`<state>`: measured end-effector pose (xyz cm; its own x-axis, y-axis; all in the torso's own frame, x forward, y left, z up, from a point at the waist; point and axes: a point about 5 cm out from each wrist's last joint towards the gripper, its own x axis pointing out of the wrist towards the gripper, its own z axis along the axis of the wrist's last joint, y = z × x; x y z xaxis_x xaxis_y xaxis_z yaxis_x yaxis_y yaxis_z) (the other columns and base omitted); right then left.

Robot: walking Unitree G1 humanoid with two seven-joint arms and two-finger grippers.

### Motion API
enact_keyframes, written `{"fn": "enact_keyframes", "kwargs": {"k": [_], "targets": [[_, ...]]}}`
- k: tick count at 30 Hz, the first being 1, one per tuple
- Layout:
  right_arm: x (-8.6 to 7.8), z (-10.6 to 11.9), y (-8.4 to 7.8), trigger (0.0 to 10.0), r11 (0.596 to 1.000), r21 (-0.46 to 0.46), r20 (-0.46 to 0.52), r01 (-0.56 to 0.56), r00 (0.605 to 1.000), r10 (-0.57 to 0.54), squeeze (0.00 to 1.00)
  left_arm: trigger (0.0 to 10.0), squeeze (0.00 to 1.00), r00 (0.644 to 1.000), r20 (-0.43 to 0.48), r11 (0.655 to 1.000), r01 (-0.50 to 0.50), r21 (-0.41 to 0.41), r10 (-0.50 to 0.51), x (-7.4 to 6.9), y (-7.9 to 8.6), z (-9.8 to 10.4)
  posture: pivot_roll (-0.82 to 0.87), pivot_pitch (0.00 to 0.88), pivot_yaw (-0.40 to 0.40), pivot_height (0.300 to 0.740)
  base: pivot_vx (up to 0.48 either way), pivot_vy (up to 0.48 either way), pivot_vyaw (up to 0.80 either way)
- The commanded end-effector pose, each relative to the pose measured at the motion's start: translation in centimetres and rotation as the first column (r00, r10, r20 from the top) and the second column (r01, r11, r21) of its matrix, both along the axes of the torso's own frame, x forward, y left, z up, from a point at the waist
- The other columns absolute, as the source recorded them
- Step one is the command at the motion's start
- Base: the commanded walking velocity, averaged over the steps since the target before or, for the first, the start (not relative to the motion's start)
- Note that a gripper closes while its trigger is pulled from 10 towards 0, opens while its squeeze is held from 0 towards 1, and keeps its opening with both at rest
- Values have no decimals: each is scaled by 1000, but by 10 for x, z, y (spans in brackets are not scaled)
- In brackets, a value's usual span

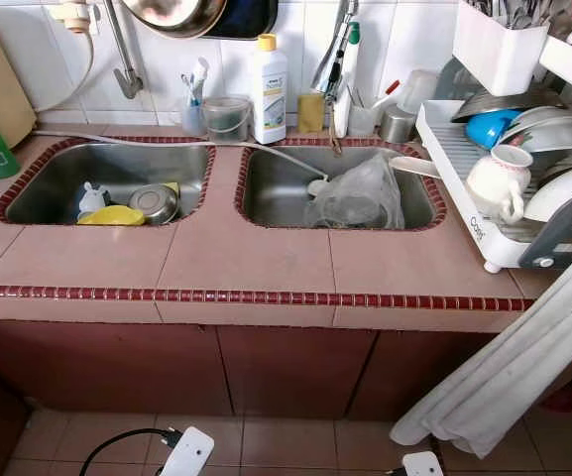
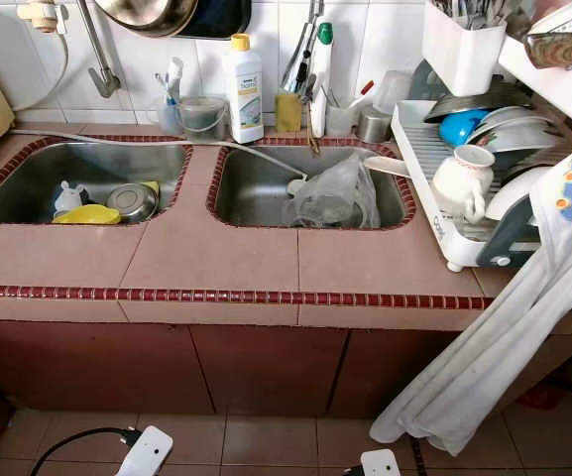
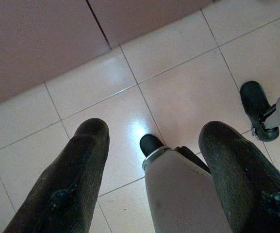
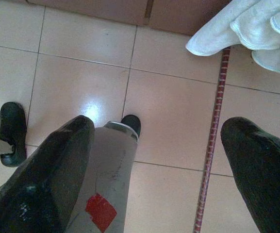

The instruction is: Kitchen organization

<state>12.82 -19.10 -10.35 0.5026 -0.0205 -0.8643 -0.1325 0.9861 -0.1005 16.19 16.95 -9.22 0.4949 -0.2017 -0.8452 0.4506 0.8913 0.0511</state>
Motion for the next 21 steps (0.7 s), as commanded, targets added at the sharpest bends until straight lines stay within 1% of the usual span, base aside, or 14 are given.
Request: {"fn": "enact_keyframes", "kwargs": {"k": [1,21], "targets": [[-17,-5,-4,10000,1000,-9,-65,4,998,-5,0,10000,0,1000,-8,1000,8,6,-8,-2,1,-1,-44,0,21,740,0,0,0],[-17,-5,-3,10000,1000,-13,-69,-1,998,0,0,10000,0,1000,-10,1000,7,5,-6,-3,2,-1,-44,0,20,740,0,0,0]]}}
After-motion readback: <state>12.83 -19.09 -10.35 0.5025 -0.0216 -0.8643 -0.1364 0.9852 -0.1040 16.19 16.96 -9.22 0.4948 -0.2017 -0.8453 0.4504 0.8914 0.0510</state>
